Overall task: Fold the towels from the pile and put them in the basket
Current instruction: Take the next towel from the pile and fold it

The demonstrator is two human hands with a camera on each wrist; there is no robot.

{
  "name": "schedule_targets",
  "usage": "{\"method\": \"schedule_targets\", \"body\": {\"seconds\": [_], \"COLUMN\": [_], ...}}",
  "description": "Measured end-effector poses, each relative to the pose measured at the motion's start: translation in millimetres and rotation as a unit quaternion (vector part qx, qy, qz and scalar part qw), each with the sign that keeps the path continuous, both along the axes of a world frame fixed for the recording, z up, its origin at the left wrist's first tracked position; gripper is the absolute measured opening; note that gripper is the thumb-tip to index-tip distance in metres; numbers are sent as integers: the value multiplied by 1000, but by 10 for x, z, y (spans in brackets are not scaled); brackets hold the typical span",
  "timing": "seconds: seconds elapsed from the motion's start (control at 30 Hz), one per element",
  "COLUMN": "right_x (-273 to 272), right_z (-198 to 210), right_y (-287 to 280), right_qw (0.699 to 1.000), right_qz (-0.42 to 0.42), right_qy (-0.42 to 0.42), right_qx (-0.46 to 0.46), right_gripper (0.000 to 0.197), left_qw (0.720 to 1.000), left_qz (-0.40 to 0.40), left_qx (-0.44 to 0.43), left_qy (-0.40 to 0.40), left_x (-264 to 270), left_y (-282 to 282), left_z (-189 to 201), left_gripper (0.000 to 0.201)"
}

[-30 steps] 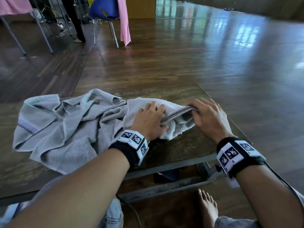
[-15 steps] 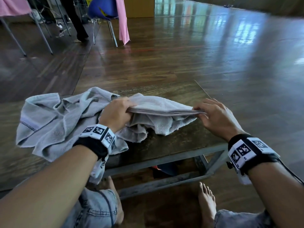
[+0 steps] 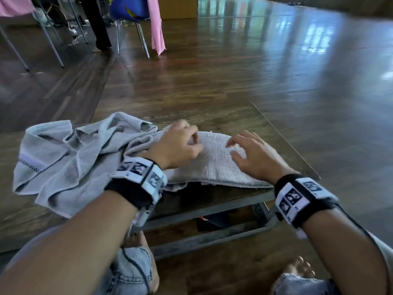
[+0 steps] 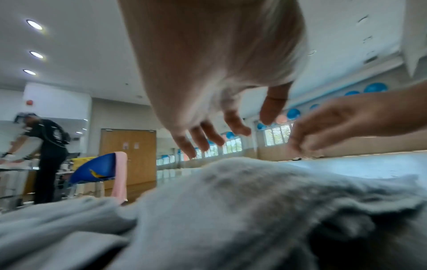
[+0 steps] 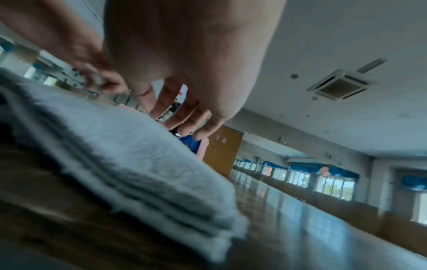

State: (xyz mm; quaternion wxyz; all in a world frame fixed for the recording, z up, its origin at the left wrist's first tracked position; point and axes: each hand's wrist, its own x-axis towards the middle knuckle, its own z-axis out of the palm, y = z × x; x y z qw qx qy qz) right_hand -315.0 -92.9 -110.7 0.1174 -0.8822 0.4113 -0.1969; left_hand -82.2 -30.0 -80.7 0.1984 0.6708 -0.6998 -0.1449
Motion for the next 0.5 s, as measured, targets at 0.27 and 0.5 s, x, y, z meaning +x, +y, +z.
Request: {"method": "schedule_targets", "body": {"seconds": [0.27, 0.5], "right_x": [510, 374], "right_z": [-565, -612], "right_y": [130, 83], "right_qw": [992, 990], "right_qz": [-50, -87], "right_qy": [48, 86], "right_qx": [105, 73], "right_gripper": [58, 68], "left_qw": [995, 988], "left_qz": [61, 32], "left_qx": [60, 139], "left_qy": [-51, -66], "left_x": [-440, -224], "left_y": [-177, -156], "left_z": [-751, -741], "left_gripper": [54, 71]}}
